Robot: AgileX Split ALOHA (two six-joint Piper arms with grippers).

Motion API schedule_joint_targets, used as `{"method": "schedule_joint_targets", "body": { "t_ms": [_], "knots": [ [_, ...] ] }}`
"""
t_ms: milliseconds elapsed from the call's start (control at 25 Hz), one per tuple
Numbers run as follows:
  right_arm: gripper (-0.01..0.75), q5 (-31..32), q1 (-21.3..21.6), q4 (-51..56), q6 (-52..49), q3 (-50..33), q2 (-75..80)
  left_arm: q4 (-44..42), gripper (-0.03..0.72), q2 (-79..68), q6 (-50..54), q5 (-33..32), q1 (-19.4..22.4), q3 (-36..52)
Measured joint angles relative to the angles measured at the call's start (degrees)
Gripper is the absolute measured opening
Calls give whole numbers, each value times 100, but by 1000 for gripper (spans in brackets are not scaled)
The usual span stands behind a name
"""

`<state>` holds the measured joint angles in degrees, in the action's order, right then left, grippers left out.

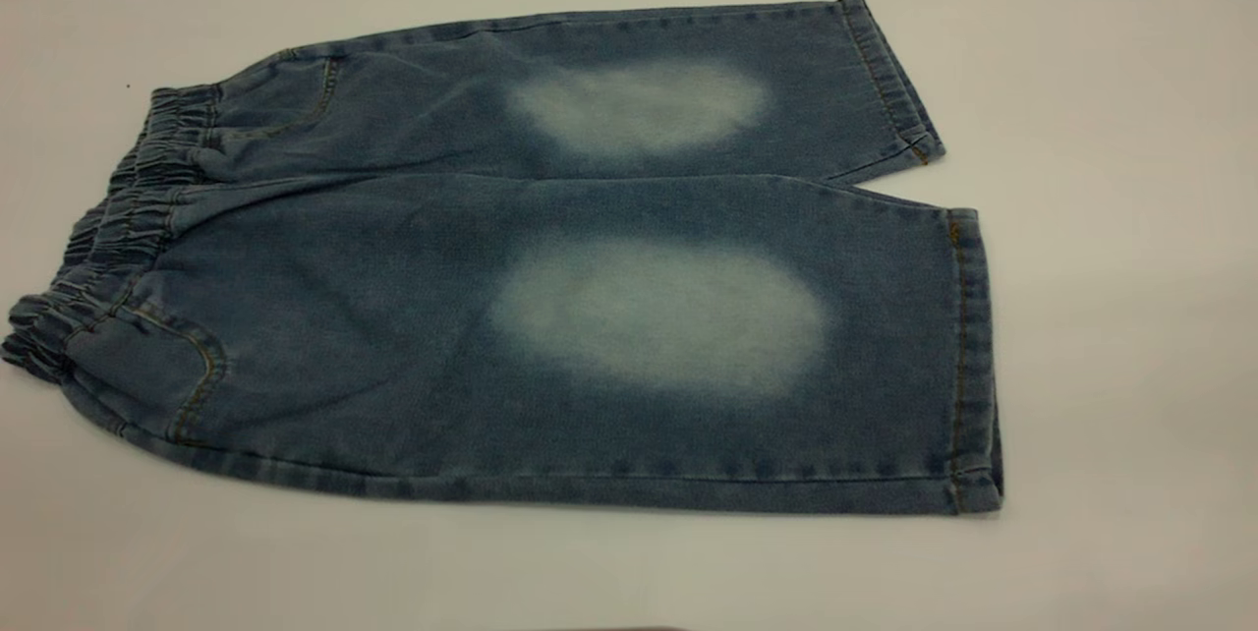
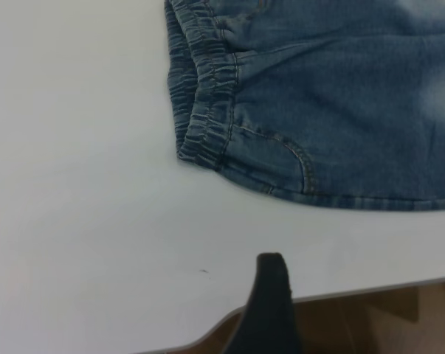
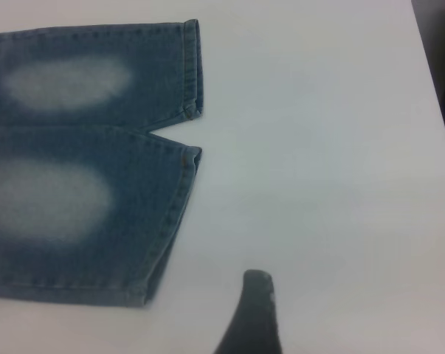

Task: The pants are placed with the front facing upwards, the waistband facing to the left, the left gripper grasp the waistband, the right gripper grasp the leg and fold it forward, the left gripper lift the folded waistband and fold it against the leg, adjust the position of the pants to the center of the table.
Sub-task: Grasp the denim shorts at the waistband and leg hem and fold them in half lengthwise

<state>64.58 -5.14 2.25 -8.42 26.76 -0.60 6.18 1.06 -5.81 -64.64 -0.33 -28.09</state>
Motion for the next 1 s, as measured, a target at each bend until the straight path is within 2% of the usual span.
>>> {"method": "schedule_joint_targets", "body": {
  "t_ms": [880, 1000],
  "knots": [
    [568, 2, 0, 2, 0, 0, 0, 0, 570, 0, 8, 0, 0, 0],
    [568, -4, 0, 48, 53, 6, 44, -11, 570, -33, 257, 22, 0, -15]
  ]
}}
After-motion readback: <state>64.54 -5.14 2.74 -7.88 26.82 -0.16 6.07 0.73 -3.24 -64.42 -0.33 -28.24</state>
